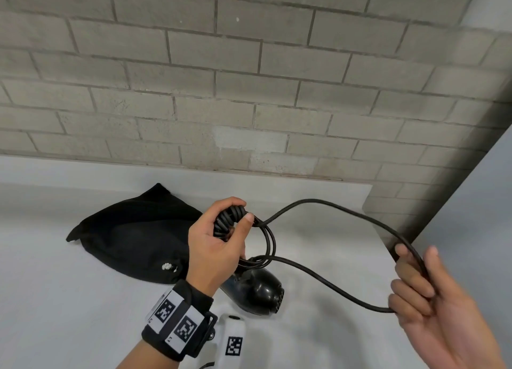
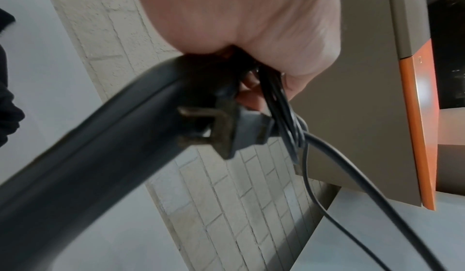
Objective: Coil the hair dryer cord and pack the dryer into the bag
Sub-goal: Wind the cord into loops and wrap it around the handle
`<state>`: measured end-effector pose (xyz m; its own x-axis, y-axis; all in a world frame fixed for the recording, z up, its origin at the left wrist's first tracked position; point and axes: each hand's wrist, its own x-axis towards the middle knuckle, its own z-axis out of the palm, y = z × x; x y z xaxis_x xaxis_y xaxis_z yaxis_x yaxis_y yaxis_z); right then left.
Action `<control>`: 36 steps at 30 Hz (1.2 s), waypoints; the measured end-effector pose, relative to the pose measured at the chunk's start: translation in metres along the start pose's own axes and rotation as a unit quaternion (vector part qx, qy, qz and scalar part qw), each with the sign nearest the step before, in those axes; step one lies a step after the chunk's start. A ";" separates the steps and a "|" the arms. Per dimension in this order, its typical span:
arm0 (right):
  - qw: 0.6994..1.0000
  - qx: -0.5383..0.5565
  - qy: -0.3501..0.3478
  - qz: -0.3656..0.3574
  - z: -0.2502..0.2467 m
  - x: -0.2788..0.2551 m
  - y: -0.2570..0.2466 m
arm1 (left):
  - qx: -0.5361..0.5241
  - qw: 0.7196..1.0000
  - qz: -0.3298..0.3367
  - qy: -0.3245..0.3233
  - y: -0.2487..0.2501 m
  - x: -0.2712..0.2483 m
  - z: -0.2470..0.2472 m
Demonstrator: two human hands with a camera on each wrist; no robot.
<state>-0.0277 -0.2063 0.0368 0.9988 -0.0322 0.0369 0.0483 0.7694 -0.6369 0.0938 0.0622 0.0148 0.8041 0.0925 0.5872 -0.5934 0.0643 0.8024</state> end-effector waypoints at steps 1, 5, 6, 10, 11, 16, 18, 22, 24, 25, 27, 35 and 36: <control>1.000 0.009 0.004 -0.009 -0.002 0.006 0.000 | 0.001 1.000 0.001 -0.003 0.001 -0.001 0.000; 0.912 -0.265 0.291 -0.116 -0.015 0.003 0.026 | 0.007 1.000 0.001 -0.002 0.002 -0.002 0.002; 0.882 -0.336 0.307 -0.120 -0.020 0.003 0.036 | 0.010 1.000 0.002 -0.002 0.002 -0.002 0.003; 0.669 -0.602 0.321 -0.294 0.000 -0.002 0.071 | 0.024 1.000 0.010 -0.009 0.000 -0.002 0.003; 0.647 -0.618 0.260 -0.363 0.017 -0.003 0.078 | 0.024 1.000 0.009 -0.008 0.000 -0.002 0.003; 0.578 -0.760 -0.010 -0.298 0.047 0.018 0.106 | 0.026 1.000 0.014 -0.011 -0.002 -0.002 0.005; 0.548 -0.787 -0.027 -0.281 0.051 0.031 0.107 | 0.032 0.999 0.020 -0.012 -0.002 -0.003 0.005; 0.628 -0.703 0.010 -0.335 0.063 0.041 0.104 | 0.042 0.999 0.026 -0.010 -0.001 -0.002 0.002; 0.665 -0.652 0.051 -0.360 0.067 0.039 0.104 | 0.053 0.998 0.033 -0.013 -0.001 -0.003 0.001; 0.687 -0.628 0.057 -0.362 0.070 0.037 0.104 | 0.051 0.998 0.032 -0.015 -0.001 -0.003 0.002; 0.734 -0.587 0.041 -0.339 0.071 0.030 0.101 | 0.053 0.998 0.035 -0.015 -0.003 -0.003 0.002; 0.720 -0.656 0.020 -0.227 -0.003 -0.005 0.074 | 0.037 0.999 0.023 -0.010 -0.006 -0.003 -0.001; 0.668 -0.713 0.027 -0.209 -0.014 -0.006 0.076 | 0.035 0.999 0.022 -0.010 -0.006 -0.003 -0.001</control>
<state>-0.0300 -0.1562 -0.0230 0.8929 -0.1070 0.4374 0.2426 -0.7041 -0.6674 0.0956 0.0623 0.0080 0.7787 0.0739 0.6230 -0.6241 -0.0098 0.7812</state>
